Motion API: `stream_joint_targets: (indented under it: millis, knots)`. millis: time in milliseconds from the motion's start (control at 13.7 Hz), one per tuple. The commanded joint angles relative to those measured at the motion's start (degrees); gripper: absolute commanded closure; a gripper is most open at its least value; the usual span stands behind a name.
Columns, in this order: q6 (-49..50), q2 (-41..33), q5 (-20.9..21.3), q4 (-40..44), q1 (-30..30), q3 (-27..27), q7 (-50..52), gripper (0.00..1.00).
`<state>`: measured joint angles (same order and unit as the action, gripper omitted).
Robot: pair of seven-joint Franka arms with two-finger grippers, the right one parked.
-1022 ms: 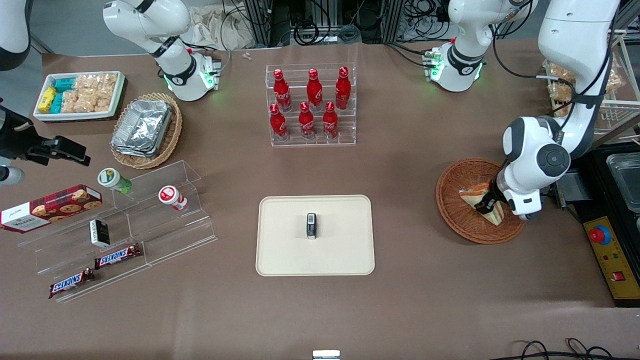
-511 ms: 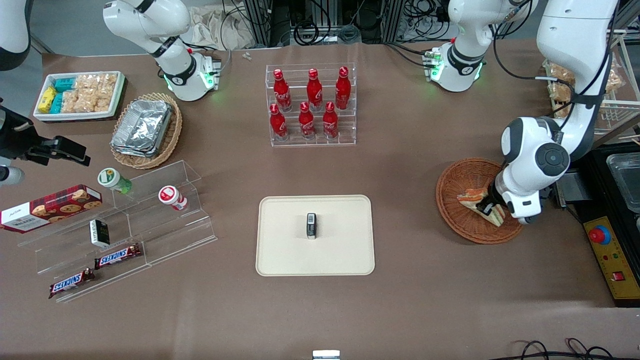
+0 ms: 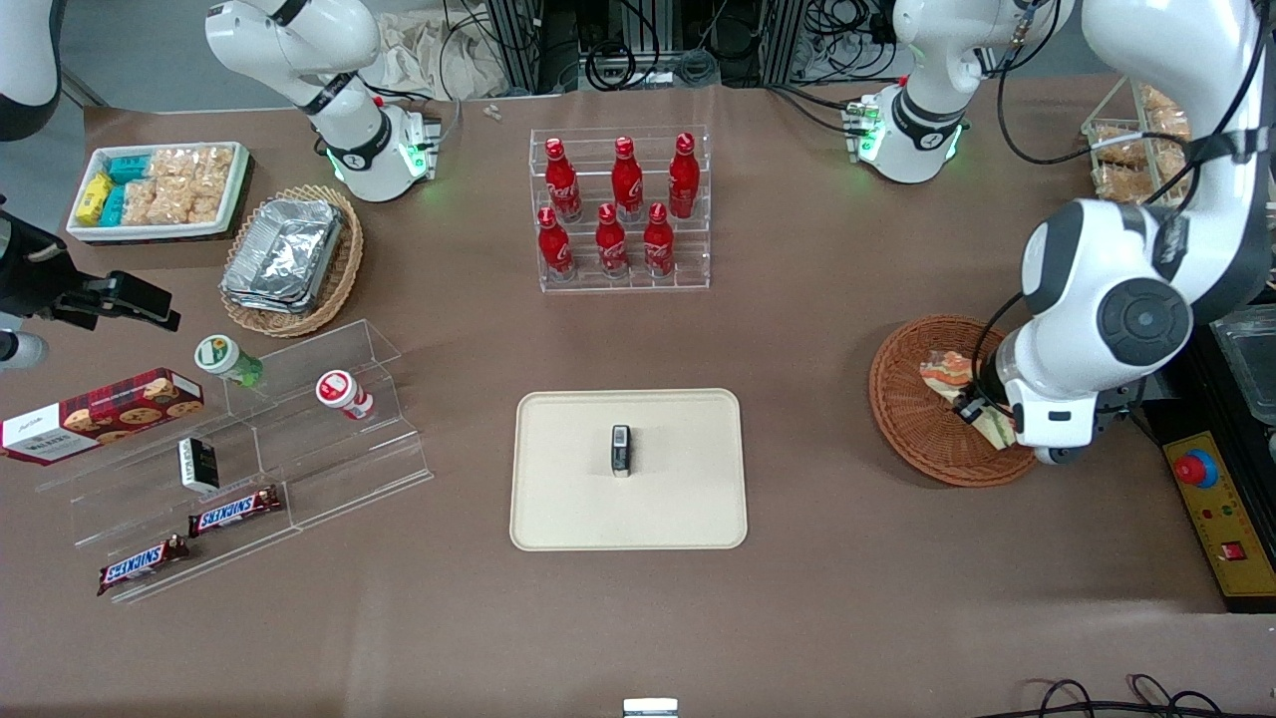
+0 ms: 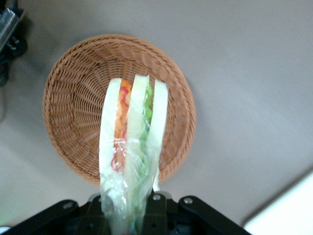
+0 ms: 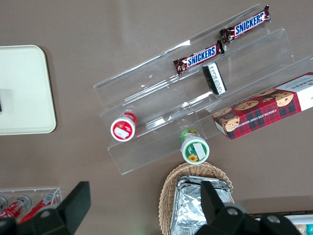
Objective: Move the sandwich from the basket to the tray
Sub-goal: 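Lift the sandwich and carry it over the cream tray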
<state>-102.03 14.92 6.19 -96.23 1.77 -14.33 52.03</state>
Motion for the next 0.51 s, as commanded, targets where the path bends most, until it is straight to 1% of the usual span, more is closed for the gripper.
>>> stream_joint_targets:
  millis: [0,73,219,365,438]
  knots:
    - [9.45,1.60,0.05,13.04,-0.02,-3.50,-3.94,1.00]
    - [10.09,1.69,0.05,14.91,-0.02,-5.78,-4.39,1.00]
    - [9.74,1.69,-0.04,15.28,-0.02,-10.52,-4.74,1.00]
    - [7.82,4.14,0.75,15.02,-0.02,-16.67,-7.45,1.00]
    - [6.24,5.63,0.75,14.84,-0.10,-18.44,-9.30,1.00]
